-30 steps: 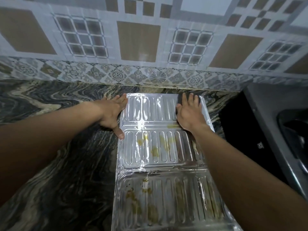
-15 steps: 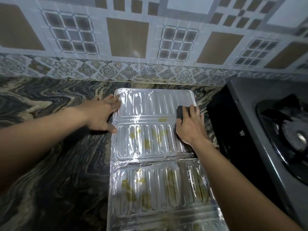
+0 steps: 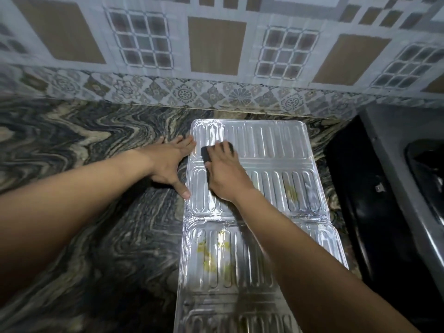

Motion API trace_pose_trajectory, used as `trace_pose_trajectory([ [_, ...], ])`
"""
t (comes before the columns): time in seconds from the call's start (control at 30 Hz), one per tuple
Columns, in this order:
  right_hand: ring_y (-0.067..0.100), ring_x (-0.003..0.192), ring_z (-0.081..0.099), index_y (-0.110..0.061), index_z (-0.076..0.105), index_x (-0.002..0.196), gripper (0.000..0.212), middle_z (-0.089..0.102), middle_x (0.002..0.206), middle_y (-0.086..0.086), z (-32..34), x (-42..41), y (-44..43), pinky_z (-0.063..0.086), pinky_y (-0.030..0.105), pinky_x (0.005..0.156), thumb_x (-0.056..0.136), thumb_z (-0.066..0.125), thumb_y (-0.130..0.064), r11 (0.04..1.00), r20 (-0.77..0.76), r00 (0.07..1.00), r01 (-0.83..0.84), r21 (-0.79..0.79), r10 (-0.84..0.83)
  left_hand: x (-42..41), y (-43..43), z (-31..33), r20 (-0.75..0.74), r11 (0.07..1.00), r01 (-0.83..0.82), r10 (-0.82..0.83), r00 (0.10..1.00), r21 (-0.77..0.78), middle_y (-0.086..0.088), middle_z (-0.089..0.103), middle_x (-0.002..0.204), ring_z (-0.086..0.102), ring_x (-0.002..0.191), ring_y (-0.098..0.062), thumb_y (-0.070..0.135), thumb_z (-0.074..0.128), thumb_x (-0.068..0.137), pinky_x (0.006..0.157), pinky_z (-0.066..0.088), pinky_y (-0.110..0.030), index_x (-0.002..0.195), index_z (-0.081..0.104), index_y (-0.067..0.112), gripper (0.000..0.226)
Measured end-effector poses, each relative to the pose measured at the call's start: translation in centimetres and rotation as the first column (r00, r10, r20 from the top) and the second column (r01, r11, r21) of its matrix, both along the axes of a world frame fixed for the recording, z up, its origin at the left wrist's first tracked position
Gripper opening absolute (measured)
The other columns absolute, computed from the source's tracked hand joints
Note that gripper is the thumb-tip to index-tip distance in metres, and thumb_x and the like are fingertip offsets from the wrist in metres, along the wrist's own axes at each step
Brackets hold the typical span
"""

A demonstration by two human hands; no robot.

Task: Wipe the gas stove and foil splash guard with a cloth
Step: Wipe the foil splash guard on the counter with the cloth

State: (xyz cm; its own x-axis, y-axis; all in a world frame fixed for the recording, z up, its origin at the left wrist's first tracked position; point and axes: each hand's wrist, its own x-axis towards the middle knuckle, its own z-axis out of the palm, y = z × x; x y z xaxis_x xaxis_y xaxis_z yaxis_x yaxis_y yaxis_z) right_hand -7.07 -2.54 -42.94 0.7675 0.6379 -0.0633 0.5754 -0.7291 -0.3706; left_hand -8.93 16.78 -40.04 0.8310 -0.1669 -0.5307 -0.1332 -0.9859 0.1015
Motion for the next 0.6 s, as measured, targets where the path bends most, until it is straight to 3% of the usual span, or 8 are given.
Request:
trace_pose_trajectory([
  [0.13,0.032,0.149,0.000,-0.005,0.023,0.151,0.052,0.018,0.160,0.017,0.0,-2.2,-0.7,0.006,0.050,0.119,0.103,0.036,-0.020,0.975,-0.034,0.974,-0.223,0.011,0.223,0.0,0.2,0.1,-0.019,1.000,-0.015,0.015,1.000,-0.023,0.005,-0.018,0.162,-0.011,0.149,-0.017,0.091,0.065,0.030,0.120,0.006,-0.052,0.154,-0.010,0.022,0.161],
  [0.23,0.032,0.146,0.011,-0.005,0.030,0.147,0.049,0.029,0.155,0.018,-0.2,-3.8,-3.4,0.014,0.050,0.117,0.101,0.038,-0.019,0.955,-0.012,0.956,-0.293,0.035,0.294,0.1,0.3,0.0,-0.016,1.000,-0.017,0.017,1.000,-0.023,0.006,-0.019,0.161,-0.012,0.149,-0.016,0.092,0.065,0.031,0.120,0.005,-0.052,0.154,-0.012,0.023,0.161],
  [0.37,0.027,0.150,-0.004,-0.009,0.017,0.154,0.056,0.012,0.163,0.012,-0.3,-3.9,-7.2,0.004,0.047,0.121,0.103,0.037,-0.021,0.983,-0.101,0.979,-0.180,-0.027,0.176,0.0,-0.1,0.4,-0.024,1.000,-0.028,0.027,0.999,-0.004,0.005,-0.020,0.161,-0.011,0.149,-0.017,0.088,0.070,0.035,0.119,0.005,-0.055,0.154,-0.014,0.022,0.159],
  [0.47,0.021,0.149,-0.011,-0.013,0.019,0.154,0.056,0.005,0.163,0.007,0.7,-2.5,-8.7,-0.002,0.042,0.121,0.103,0.040,-0.017,0.999,-0.252,0.966,-0.053,0.011,0.054,-0.1,-1.1,1.2,-0.035,0.998,-0.045,0.046,0.998,0.039,0.002,-0.022,0.160,-0.012,0.149,-0.020,0.078,0.076,0.046,0.120,0.004,-0.055,0.153,-0.015,0.017,0.153],
  [0.53,0.023,0.149,-0.010,-0.012,0.019,0.154,0.055,0.005,0.164,0.007,1.1,-2.0,-8.7,0.000,0.045,0.121,0.103,0.039,-0.015,0.996,-0.235,0.969,-0.086,-0.039,0.075,-0.9,-2.2,1.5,0.033,0.999,-0.035,0.034,0.999,0.017,-0.001,-0.024,0.159,-0.013,0.149,-0.020,0.070,0.075,0.062,0.119,0.001,-0.054,0.153,-0.013,0.015,0.138],
  [0.6,0.027,0.150,-0.007,-0.010,0.018,0.155,0.056,0.007,0.164,0.009,0.9,-1.9,-8.3,0.001,0.049,0.120,0.102,0.039,-0.013,0.991,-0.177,0.980,-0.104,-0.090,0.086,-2.6,-3.6,1.4,0.091,0.995,-0.029,0.038,0.995,-0.097,0.001,-0.024,0.158,-0.014,0.148,-0.017,0.082,0.059,0.067,0.119,-0.001,-0.051,0.154,-0.009,0.020,0.126],
])
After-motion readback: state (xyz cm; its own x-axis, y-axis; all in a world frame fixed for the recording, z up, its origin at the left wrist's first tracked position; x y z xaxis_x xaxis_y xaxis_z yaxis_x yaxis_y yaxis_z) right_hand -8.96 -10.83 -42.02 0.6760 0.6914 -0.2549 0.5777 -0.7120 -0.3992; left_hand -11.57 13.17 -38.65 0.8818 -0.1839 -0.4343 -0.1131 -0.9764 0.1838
